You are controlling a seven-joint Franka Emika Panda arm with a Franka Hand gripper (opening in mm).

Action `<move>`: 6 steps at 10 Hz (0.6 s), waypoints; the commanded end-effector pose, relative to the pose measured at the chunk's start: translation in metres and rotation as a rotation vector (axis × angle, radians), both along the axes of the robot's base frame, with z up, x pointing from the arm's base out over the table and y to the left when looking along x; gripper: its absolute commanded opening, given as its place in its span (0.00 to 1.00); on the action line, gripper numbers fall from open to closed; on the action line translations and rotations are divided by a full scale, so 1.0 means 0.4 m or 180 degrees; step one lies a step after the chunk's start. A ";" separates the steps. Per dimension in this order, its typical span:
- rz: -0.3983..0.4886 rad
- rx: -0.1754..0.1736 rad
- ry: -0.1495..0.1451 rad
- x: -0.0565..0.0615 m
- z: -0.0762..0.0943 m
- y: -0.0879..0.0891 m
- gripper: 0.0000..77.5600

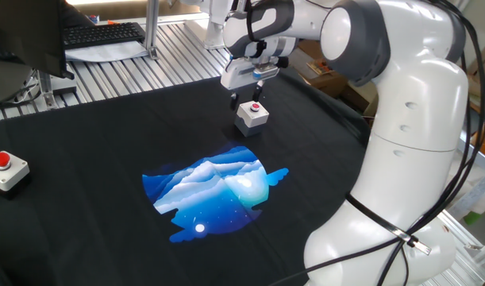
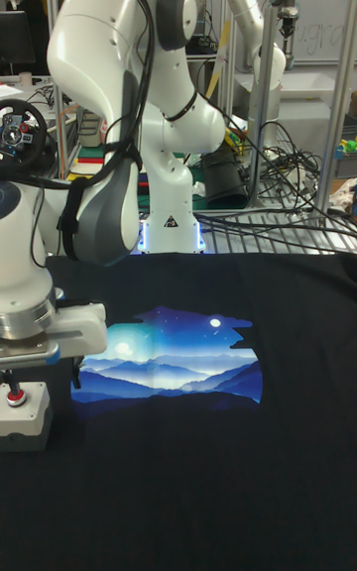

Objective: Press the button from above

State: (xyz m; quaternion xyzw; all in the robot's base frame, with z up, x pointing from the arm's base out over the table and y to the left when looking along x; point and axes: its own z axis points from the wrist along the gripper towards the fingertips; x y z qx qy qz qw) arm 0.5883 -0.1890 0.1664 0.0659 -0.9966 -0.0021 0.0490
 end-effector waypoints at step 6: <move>0.0037 0.0003 -0.0001 0.006 -0.016 -0.032 1.00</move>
